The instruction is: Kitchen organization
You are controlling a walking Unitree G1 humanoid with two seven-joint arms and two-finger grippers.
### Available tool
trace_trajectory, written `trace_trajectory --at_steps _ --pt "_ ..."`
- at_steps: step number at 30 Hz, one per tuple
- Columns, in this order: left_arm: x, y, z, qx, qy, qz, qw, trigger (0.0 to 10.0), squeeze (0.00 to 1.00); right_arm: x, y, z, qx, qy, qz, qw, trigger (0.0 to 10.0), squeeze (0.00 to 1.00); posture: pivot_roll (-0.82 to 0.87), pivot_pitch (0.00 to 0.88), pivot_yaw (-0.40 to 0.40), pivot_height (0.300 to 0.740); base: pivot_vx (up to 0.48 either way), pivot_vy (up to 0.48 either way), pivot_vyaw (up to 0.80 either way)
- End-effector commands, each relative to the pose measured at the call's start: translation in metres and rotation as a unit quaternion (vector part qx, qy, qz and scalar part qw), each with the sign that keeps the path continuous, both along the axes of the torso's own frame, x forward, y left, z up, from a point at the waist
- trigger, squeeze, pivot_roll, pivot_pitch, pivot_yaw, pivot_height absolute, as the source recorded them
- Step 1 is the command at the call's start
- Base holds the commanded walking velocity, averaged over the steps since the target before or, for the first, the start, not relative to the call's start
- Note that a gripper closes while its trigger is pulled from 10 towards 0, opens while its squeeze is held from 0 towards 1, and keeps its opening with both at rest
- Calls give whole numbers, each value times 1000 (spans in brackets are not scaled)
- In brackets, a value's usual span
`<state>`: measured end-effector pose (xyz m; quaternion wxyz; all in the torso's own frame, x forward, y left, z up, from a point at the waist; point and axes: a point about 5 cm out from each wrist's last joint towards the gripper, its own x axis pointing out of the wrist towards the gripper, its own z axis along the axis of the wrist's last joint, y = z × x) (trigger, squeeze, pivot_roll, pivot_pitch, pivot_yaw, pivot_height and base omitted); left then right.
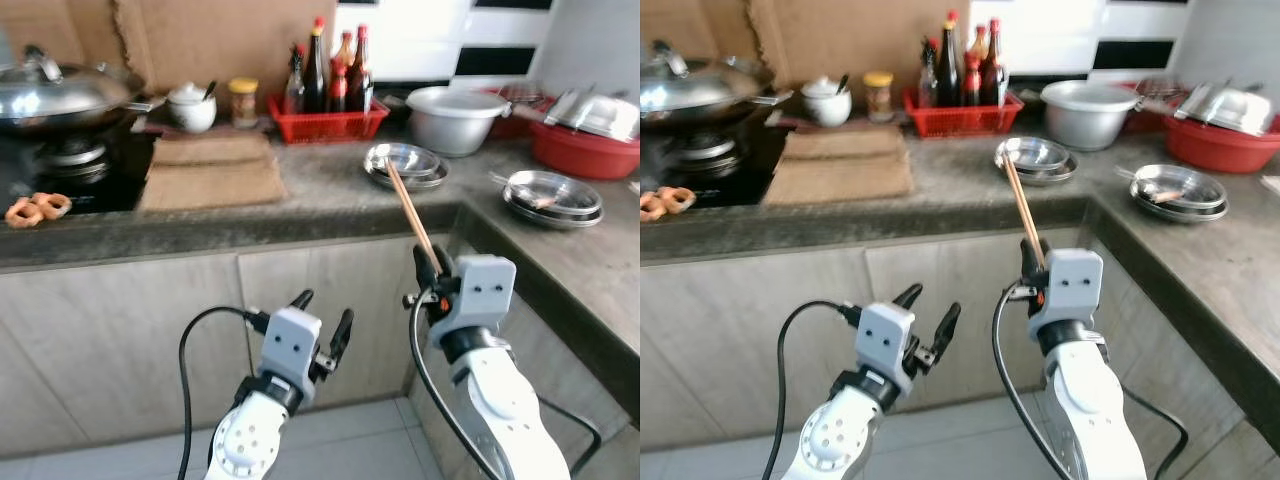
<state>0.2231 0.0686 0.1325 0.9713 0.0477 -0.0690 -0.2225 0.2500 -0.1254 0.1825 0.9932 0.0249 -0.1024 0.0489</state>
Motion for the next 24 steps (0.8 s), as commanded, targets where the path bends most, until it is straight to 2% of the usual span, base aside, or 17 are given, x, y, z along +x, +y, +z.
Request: trace_trajectory --at_steps 1,18,24 --pt "0 -4 2 -4 -2 -9 1000 10000 0 -1 -4 -3 -1 9 -9 1000 10000 0 177 0 -39 740 -386 0 -775" --pt "0 -3 0 -2 2 -8 1000 10000 0 0 -5 -3 -3 9 -15 1000 10000 0 178 0 -39 740 -369 0 -777" --pt "2 -3 0 1 1 -5 1000 10000 0 2 -4 -2 -6 9 -15 1000 10000 0 179 0 -40 740 0 0 -775"
